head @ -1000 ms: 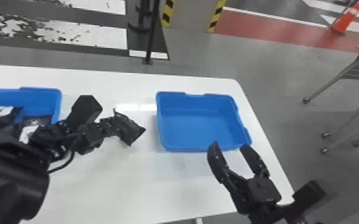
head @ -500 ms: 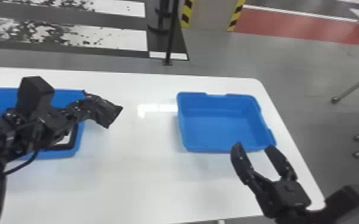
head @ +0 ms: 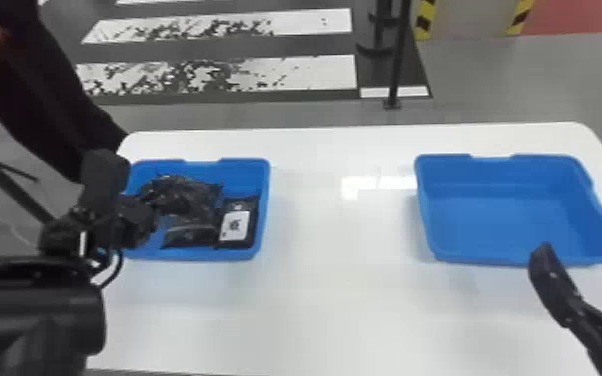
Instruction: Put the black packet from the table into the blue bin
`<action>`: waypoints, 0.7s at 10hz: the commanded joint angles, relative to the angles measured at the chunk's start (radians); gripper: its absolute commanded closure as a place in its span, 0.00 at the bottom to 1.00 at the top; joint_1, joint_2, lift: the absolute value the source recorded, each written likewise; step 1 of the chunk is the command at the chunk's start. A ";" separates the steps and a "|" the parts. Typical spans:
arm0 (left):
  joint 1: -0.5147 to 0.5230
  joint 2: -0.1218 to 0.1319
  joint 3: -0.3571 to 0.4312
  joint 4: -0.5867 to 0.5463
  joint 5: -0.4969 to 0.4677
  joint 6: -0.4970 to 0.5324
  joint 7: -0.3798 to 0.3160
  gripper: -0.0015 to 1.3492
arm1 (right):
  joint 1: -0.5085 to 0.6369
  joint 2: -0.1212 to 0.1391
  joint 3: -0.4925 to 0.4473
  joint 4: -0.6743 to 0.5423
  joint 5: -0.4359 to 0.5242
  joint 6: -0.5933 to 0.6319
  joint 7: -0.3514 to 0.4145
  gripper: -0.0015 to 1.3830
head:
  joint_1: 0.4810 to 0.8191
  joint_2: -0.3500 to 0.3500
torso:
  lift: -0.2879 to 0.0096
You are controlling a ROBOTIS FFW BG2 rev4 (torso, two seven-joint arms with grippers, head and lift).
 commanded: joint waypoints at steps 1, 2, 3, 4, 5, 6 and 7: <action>0.010 -0.016 -0.006 0.000 0.054 -0.012 0.001 0.37 | 0.000 0.001 0.000 0.002 0.000 0.000 0.000 0.10 | 0.63 0.68 | 0.60; 0.019 -0.023 -0.022 0.000 0.108 -0.037 0.001 0.15 | 0.002 0.001 0.000 0.002 -0.002 0.000 0.000 0.10 | 0.63 0.68 | 0.60; 0.029 -0.034 -0.018 -0.002 0.146 -0.066 0.003 0.07 | 0.002 0.001 0.000 0.000 -0.002 0.000 0.000 0.10 | 0.63 0.65 | 0.60; 0.061 -0.045 0.000 -0.027 0.186 -0.127 0.008 0.09 | 0.002 0.001 0.000 0.000 -0.002 0.000 0.000 0.10 | 0.63 0.61 | 0.60; 0.130 -0.057 0.014 -0.086 0.252 -0.196 0.037 0.09 | 0.002 0.001 0.000 -0.005 0.000 -0.002 0.000 0.10 | 0.63 0.60 | 0.60; 0.216 -0.066 0.014 -0.150 0.338 -0.255 0.080 0.09 | 0.005 0.001 0.000 -0.005 -0.004 -0.002 0.000 0.10 | 0.63 0.60 | 0.60; 0.294 -0.075 0.012 -0.187 0.433 -0.329 0.129 0.09 | 0.007 0.001 0.000 -0.008 -0.004 -0.002 0.000 0.10 | 0.63 0.59 | 0.60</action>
